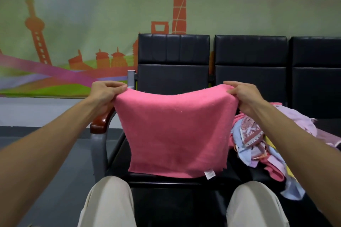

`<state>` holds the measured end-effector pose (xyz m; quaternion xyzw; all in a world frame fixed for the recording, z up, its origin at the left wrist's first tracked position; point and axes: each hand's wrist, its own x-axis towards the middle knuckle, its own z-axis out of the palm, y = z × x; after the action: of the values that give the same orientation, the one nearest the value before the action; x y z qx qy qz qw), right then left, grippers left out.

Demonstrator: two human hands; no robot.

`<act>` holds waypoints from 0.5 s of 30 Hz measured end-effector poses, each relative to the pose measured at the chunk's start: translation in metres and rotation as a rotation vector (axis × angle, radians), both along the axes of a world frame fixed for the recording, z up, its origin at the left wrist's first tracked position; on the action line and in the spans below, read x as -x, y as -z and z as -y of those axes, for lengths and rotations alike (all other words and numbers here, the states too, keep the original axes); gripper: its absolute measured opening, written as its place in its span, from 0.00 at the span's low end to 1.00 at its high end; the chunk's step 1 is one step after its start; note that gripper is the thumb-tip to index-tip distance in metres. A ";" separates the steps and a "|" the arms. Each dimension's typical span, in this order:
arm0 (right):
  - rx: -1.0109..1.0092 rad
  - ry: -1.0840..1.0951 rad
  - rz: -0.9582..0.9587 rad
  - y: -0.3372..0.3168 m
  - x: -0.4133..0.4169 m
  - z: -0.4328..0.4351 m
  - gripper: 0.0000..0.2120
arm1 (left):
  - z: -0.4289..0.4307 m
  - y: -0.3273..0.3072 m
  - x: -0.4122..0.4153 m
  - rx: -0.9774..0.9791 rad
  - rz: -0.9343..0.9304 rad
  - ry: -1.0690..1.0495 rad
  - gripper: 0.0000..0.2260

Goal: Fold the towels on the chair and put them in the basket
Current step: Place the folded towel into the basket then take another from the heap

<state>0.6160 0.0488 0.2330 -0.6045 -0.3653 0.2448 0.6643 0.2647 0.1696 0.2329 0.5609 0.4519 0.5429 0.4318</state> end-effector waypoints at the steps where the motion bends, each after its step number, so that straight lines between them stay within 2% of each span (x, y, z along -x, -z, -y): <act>1: -0.020 0.055 0.027 0.001 0.000 0.000 0.18 | -0.002 0.002 0.000 0.002 -0.022 0.008 0.10; 3: -0.025 0.153 0.135 0.003 -0.003 -0.002 0.14 | -0.006 0.005 0.000 -0.006 -0.060 0.020 0.14; 6: 0.026 0.253 0.330 0.002 -0.006 -0.006 0.15 | -0.012 0.008 0.001 -0.136 -0.228 -0.068 0.16; 8: 0.063 0.322 0.450 0.001 -0.003 -0.008 0.16 | -0.011 0.009 0.000 -0.255 -0.345 -0.156 0.15; 10: 0.056 0.377 0.529 0.001 0.000 -0.008 0.12 | -0.008 0.008 -0.001 -0.345 -0.438 -0.257 0.13; 15: 0.027 0.427 0.636 0.004 0.007 -0.008 0.06 | -0.002 0.004 0.002 -0.452 -0.515 -0.382 0.08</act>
<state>0.6093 0.0564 0.2293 -0.7214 -0.4155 -0.0941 0.5460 0.2626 0.1714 0.2285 0.6656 0.5109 0.5406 0.0611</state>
